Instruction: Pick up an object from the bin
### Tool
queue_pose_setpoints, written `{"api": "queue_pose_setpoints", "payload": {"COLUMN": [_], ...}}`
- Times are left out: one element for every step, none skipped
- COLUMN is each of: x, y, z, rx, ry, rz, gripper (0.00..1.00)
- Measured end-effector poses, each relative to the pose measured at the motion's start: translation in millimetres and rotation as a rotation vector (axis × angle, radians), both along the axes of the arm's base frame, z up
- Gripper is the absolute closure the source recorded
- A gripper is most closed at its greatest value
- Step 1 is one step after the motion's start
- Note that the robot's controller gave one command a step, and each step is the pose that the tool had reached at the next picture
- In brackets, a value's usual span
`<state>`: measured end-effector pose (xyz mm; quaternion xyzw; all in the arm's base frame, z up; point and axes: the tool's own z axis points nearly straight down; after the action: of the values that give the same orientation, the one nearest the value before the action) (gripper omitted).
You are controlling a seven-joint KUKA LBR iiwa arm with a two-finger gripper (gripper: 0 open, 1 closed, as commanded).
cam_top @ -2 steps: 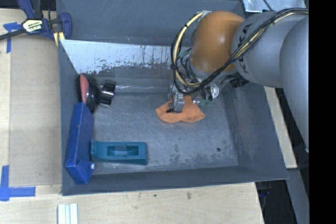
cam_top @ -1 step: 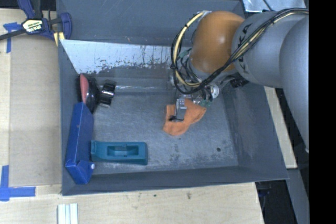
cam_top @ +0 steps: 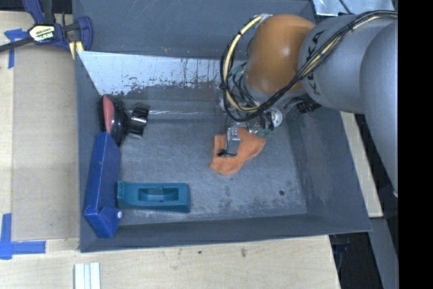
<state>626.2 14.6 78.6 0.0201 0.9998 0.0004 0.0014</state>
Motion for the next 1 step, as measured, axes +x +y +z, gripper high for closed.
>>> {"api": "queue_pose_setpoints", "payload": {"x": [-51.7], "y": [-34.8], "z": [-7.3], "rx": [-0.001], "ry": [-0.003], "rz": [-0.057], "gripper": [1.0]}}
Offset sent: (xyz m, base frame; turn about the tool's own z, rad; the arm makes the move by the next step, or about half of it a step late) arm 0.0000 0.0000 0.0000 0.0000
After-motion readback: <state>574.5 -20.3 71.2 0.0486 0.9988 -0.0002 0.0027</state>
